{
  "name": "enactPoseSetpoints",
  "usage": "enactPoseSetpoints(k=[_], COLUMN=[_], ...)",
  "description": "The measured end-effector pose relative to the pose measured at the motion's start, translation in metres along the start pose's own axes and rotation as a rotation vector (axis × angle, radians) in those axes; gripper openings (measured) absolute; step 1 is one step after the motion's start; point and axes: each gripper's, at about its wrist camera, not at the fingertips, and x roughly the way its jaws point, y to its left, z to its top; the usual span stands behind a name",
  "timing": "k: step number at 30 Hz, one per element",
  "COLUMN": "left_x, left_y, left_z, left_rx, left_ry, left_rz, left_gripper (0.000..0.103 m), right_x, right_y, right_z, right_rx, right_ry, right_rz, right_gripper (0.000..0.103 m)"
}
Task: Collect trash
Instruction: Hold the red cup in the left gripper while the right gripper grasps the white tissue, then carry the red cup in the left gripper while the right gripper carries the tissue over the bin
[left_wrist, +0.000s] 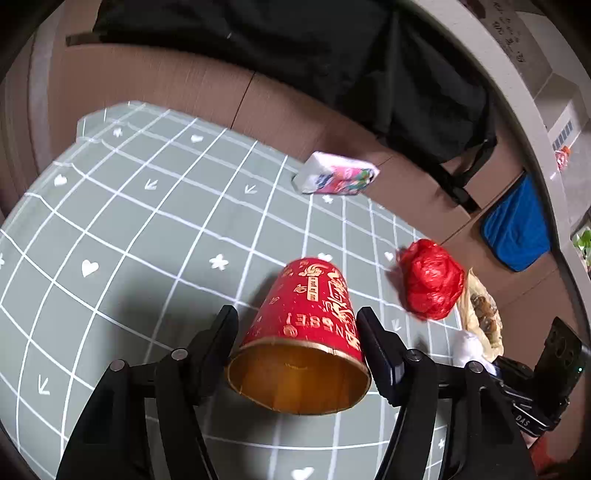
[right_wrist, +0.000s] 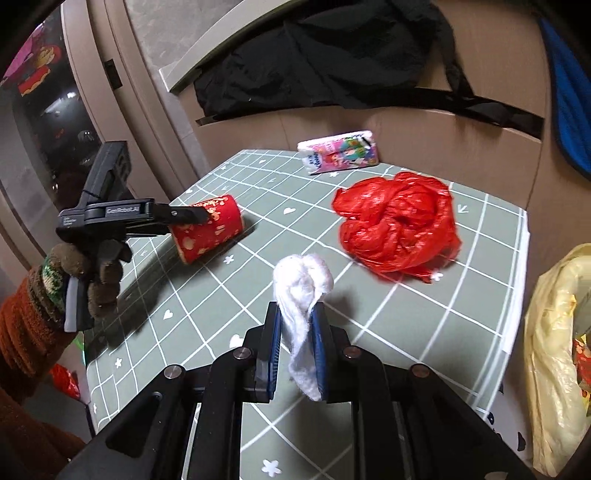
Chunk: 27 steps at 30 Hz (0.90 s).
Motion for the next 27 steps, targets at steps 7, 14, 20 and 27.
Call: enactPoseSetpoints(k=[7,14,20,27], left_x=[-0.029,-0.058,-0.071,-0.060], left_y=[-0.073,-0.168,-0.239,-0.306], left_z=[-0.008,-0.001,0.004,0.003], left_rx=[0.149,0.286,0.347,0.402], left_ry=[-0.173,-0.362,-0.474,-0.488], left_rz=[0.110,0.097,-0.001,-0.124], left_gripper=[0.065,0.065,0.065,0.065], right_x=[-0.017,-0.061,-0.124,-0.194], right_y=[-0.014,-0.023,-0.037,-0.069], right_z=[0.002,0.021,0.050,0.064], right_rx=[0.019,-0.003,-0.043,-0.039], right_ry=[-0.045,-0.151,-0.290,-0.411], right_rz=[-0.021,-0.067,-0.147,-0.281], right_gripper=[0.016,0.016,0.016,0.016])
